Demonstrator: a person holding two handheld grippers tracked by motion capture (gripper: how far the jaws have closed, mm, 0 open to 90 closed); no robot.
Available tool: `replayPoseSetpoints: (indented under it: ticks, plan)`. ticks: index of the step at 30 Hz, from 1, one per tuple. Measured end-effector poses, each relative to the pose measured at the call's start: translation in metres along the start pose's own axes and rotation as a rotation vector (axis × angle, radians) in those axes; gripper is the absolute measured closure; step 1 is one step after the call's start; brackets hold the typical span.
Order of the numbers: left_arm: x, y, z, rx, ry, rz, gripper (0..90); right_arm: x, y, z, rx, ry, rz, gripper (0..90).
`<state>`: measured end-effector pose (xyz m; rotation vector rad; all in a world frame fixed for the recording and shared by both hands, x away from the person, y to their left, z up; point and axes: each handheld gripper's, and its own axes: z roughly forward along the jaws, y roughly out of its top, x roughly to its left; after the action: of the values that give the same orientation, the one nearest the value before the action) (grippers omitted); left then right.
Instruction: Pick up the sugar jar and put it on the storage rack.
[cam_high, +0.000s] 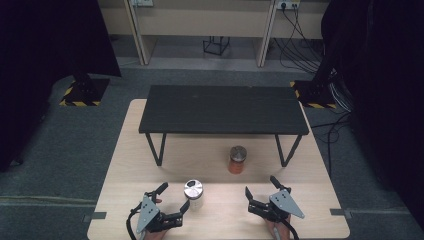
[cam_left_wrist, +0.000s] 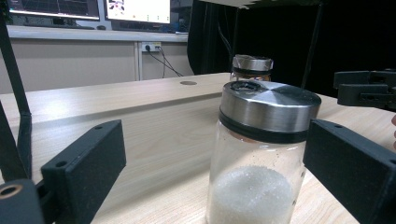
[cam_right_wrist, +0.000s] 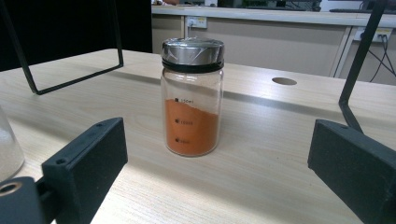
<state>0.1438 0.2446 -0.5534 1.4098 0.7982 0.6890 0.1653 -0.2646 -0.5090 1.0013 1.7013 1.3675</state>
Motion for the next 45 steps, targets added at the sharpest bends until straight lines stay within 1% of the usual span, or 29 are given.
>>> replayPoseSetpoints:
  ticks: [35, 37, 40, 43, 45]
  plan:
    - [0.0003, -0.0003, -0.0002, -0.002, -0.004, 0.0, 5.0, 0.0, -0.0001, -0.0001, -0.001, 0.005, -0.01, 4.7]
    - [0.0014, -0.0008, -0.0003, -0.005, -0.014, -0.006, 5.1, -0.0002, 0.0, 0.0, 0.0, 0.006, -0.009, 4.7]
    - [0.002, -0.0002, 0.0, 0.0, -0.03, 0.0, 5.7, -0.0005, 0.0, 0.0, -0.001, 0.007, -0.008, 4.7]
    - [0.002, 0.0004, 0.0002, 0.003, -0.038, 0.003, 6.2, -0.0008, 0.0, 0.0, -0.001, 0.008, -0.007, 4.7]
    - [0.002, 0.0014, -0.0001, 0.003, -0.043, -0.002, 6.4, -0.0009, 0.0, -0.0001, -0.001, 0.009, -0.007, 4.7]
